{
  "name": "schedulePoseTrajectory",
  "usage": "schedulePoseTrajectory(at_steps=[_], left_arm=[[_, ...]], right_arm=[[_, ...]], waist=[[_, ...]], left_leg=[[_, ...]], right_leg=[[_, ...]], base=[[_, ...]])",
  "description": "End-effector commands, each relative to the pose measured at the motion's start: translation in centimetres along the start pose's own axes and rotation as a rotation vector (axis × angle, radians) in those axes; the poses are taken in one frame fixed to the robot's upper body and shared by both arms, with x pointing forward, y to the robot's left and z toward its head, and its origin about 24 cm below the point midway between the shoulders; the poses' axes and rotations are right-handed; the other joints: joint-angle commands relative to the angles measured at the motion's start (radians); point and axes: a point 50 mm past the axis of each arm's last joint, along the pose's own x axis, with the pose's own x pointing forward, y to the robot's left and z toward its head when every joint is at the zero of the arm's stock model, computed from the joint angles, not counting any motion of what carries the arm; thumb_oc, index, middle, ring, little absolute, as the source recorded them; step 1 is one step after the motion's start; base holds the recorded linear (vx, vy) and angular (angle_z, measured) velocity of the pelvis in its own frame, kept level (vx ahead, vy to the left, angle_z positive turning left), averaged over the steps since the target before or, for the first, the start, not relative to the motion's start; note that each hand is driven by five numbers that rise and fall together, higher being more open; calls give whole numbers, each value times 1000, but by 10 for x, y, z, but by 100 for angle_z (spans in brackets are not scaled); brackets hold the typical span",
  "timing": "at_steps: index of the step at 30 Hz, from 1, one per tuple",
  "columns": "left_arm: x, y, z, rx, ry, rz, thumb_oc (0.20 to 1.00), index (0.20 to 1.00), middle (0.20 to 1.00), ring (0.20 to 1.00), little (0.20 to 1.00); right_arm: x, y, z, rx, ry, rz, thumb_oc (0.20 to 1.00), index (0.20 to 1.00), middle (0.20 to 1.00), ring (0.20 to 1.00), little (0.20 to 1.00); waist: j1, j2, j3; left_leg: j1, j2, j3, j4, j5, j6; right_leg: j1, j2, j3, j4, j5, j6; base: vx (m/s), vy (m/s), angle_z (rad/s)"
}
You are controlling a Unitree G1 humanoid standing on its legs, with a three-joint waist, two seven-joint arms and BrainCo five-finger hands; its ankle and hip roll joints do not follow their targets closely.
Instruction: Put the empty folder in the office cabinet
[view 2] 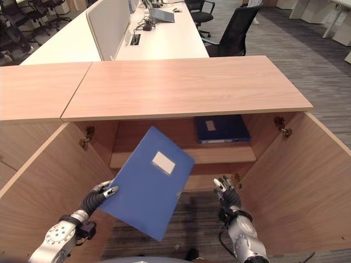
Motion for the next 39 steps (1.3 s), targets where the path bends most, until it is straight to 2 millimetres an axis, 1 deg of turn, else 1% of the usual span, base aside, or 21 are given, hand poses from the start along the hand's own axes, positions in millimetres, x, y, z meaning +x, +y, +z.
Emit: schedulePoseTrajectory(at_steps=[1,6,9,13,14,16,19,21,23,25,27,29,30,35,39], left_arm=[[13,16,42,94,-223,79,200,200,200,200,200],[17,21,46,117,-241,126,200,200,200,200,200],[20,18,50,117,-261,120,200,200,200,200,200],[26,8,63,73,-325,91,200,200,200,200,200],[26,8,63,73,-325,91,200,200,200,200,200],[31,-3,73,0,-373,45,200,200,200,200,200],[33,-13,81,-43,-409,-15,200,200,200,200,200],[34,-18,85,-65,-426,-55,200,200,200,200,200],[34,-18,86,-65,-426,-55,200,200,200,200,200],[35,-24,87,-90,-428,-95,200,200,200,200,200],[37,-33,90,-131,-438,-159,200,200,200,200,200],[38,-37,93,-158,-444,-196,200,200,200,200,200],[36,-42,96,-175,-453,-250,200,200,200,200,200],[34,-48,98,-142,-453,-322,200,200,200,200,200],[35,-56,92,-116,-421,-376,200,200,200,200,200]], right_arm=[[6,15,22,29,-104,105,1000,1000,1000,1000,1000],[5,16,14,4,-59,135,1000,1000,1000,1000,1000],[5,17,9,-6,-29,144,1000,1000,1000,1000,1000],[7,24,-3,-14,21,163,1000,1000,1000,1000,1000],[8,24,-3,-14,21,163,1000,1000,1000,1000,1000],[10,31,-15,-28,74,185,1000,1000,1000,1000,1000],[11,38,-27,-52,130,210,1000,1000,1000,1000,1000],[13,44,-29,-54,140,232,1000,1000,1000,1000,1000],[13,44,-29,-54,140,232,1000,1000,1000,1000,1000],[15,51,-32,-53,158,256,1000,1000,1000,1000,1000],[17,54,-37,-64,185,261,1000,1000,1000,1000,1000],[19,55,-43,-72,212,258,1000,1000,1000,1000,1000],[21,57,-46,-85,234,261,1000,1000,1000,1000,1000],[24,67,-43,-70,222,298,1000,1000,1000,1000,1000],[30,79,-29,-31,166,345,1000,1000,1000,1000,1000]], waist=[[-4,-62,-23],[-2,-69,-26],[-2,-72,-26],[-2,-76,-25],[-2,-76,-25],[-2,-78,-23],[-1,-78,-24],[0,-77,-24],[0,-78,-24],[1,-77,-23],[2,-76,-23],[3,-76,-22],[4,-74,-22],[7,-71,-23],[7,-71,-23]], left_leg=[[-59,-13,19,-18,8,-10],[-60,-9,21,-18,10,-14],[-61,-8,21,-18,11,-14],[-62,-8,20,-18,12,-15],[-62,-8,20,-18,12,-15],[-64,-8,19,-18,13,-15],[-65,-9,17,-18,13,-15],[-66,-9,16,-18,13,-15],[-66,-9,16,-18,13,-15],[-65,-10,15,-18,14,-15],[-67,-10,14,-18,16,-15],[-67,-10,14,-18,16,-14],[-66,-11,13,-18,17,-14],[-66,-12,11,-18,17,-14],[-65,-12,8,-18,17,-14]], right_leg=[[57,-46,42,0,-75,80],[55,-44,41,0,-76,79],[55,-44,41,0,-77,79],[55,-44,41,0,-77,79],[55,-44,40,0,-77,79],[53,-45,40,0,-75,79],[53,-46,40,0,-75,79],[53,-46,40,0,-75,79],[53,-46,39,0,-75,79],[53,-46,40,0,-75,78],[53,-45,40,0,-75,78],[53,-46,39,0,-75,77],[54,-44,39,0,-74,76],[54,-45,39,0,-74,76],[54,-45,40,0,-73,76]], base=[[0,0,0],[0,0,0],[0,0,0],[0,0,0],[0,0,0],[0,0,0],[0,0,0],[0,0,0],[0,0,0],[0,0,0],[0,0,0],[0,0,0],[0,0,0],[0,0,0],[0,0,0]])
